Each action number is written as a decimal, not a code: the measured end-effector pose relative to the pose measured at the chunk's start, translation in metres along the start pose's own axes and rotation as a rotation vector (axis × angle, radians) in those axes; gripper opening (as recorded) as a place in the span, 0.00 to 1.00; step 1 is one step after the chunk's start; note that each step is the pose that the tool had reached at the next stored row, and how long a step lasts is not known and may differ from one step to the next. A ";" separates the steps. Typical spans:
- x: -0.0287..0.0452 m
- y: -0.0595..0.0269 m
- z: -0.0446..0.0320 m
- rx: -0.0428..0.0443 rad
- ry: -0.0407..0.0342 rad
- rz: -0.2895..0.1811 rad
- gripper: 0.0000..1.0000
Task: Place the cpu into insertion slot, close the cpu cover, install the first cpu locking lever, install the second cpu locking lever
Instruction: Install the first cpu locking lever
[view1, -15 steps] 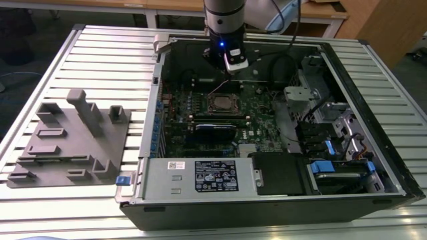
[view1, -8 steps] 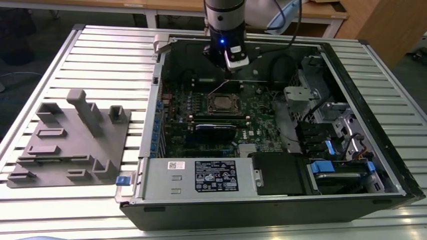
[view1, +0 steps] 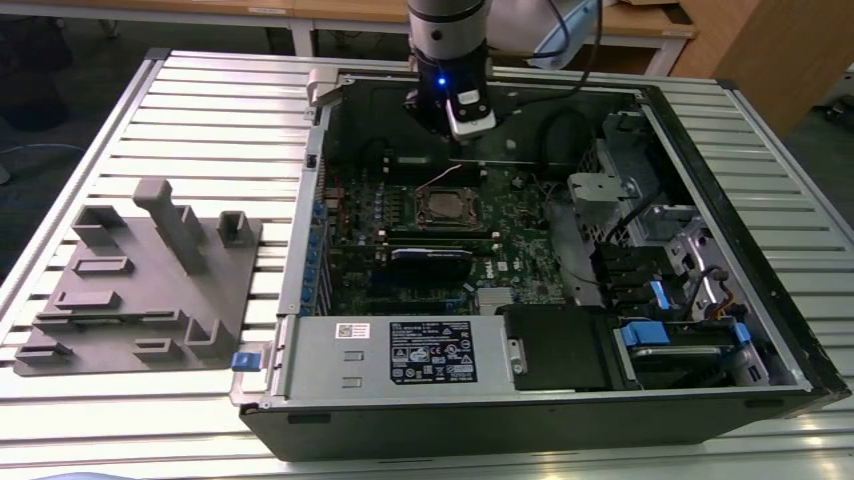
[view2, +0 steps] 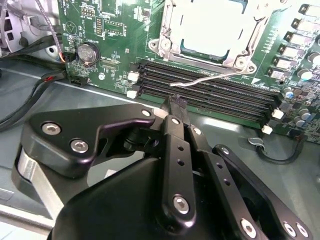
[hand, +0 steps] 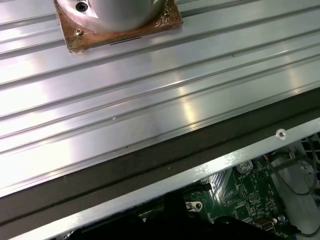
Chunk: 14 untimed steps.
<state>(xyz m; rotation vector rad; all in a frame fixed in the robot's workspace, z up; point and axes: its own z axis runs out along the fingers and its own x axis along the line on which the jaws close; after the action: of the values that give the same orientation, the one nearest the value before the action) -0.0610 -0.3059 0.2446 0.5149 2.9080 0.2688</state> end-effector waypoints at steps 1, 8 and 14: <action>0.0016 -0.0009 0.0006 -0.0011 -0.0027 0.000 0.11; 0.0101 -0.0067 0.0069 -0.0049 -0.0132 -0.002 0.11; 0.0108 -0.0125 0.0097 -0.0054 -0.0143 -0.002 0.11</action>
<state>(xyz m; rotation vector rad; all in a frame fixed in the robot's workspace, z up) -0.0730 -0.3122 0.2311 0.5105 2.8931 0.2714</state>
